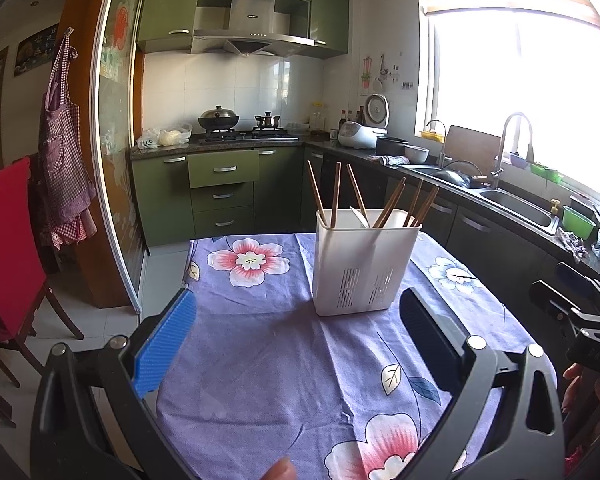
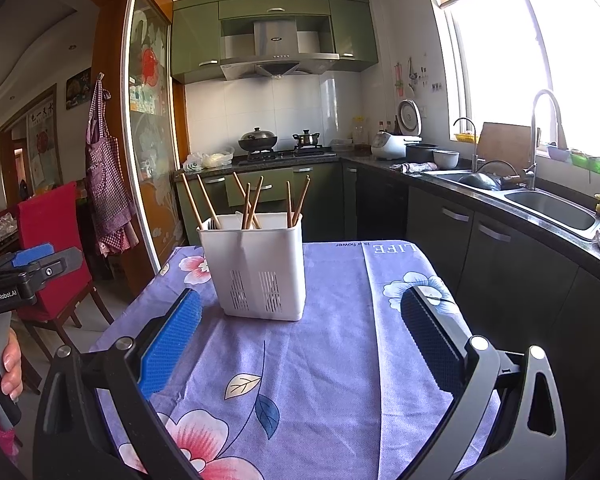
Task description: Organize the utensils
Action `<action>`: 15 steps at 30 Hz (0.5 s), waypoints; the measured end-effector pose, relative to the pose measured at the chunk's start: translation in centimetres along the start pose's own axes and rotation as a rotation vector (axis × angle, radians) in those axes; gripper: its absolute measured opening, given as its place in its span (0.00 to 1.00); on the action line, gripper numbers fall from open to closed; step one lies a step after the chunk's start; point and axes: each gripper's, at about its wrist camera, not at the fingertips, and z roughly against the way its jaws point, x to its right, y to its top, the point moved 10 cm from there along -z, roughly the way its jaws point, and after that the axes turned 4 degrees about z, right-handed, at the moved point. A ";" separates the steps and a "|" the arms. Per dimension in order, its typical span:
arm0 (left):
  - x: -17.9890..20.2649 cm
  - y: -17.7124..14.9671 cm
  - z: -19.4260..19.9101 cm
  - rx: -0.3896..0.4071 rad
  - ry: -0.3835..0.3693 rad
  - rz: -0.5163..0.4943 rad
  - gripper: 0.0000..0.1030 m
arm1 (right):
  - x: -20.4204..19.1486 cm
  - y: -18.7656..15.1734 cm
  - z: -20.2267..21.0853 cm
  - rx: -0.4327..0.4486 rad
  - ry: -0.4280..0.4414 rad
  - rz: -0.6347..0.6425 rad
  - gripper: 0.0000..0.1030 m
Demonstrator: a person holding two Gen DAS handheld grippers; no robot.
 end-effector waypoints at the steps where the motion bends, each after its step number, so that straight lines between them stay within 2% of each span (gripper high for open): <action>1: 0.1 -0.1 -0.1 -0.006 -0.007 0.001 0.94 | 0.0 0.0 0.0 0.000 0.000 0.000 0.96; 4: 0.1 0.0 -0.1 -0.010 -0.022 0.009 0.94 | 0.2 0.0 -0.1 -0.002 -0.001 0.000 0.96; 9: -0.1 0.2 -0.3 -0.006 -0.007 0.000 0.94 | 0.2 -0.4 -0.4 -0.010 0.000 -0.002 0.96; 15: -0.7 -0.2 -1.1 -0.048 -0.017 0.029 0.94 | 0.2 -0.5 -0.6 -0.016 0.003 -0.002 0.96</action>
